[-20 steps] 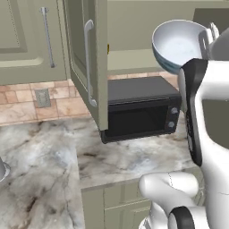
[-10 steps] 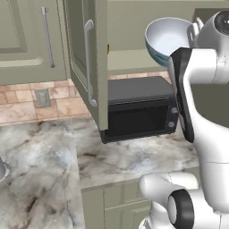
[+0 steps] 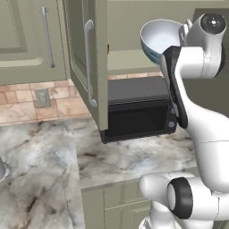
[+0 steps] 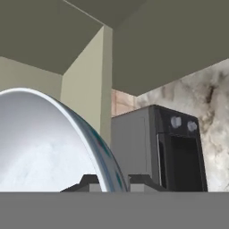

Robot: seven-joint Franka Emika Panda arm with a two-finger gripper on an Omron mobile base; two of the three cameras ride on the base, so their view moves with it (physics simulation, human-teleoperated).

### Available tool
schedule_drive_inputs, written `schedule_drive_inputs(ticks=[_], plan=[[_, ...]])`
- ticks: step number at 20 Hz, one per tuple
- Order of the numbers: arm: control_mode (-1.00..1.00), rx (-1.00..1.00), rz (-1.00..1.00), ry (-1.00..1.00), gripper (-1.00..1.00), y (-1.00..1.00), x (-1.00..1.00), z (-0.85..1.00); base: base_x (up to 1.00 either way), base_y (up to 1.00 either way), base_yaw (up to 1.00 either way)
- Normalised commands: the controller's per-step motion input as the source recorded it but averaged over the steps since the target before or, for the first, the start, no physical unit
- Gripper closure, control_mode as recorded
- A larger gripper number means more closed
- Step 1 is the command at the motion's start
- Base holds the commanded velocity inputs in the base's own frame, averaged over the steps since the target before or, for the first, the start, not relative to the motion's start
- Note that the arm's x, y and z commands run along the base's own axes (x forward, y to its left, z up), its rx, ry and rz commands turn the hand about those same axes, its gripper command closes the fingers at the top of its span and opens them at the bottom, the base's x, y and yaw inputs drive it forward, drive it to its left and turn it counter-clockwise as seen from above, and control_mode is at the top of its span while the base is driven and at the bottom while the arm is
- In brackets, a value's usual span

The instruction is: Pick the mug and place it in the sink. Pick the bowl and place it in the open cabinet and then close the cabinet.

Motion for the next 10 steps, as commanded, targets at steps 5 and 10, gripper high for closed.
schedule_drive_inputs(ticks=[5, 10], plan=[[-1.0, 0.07, 0.0, 0.0, 1.0, 0.0, 0.48, -0.19, 0.0, 0.0, 0.0], [-1.0, 0.06, 0.0, 0.0, 1.0, 0.0, 0.57, -0.1, 0.0, 0.0, 0.0]])
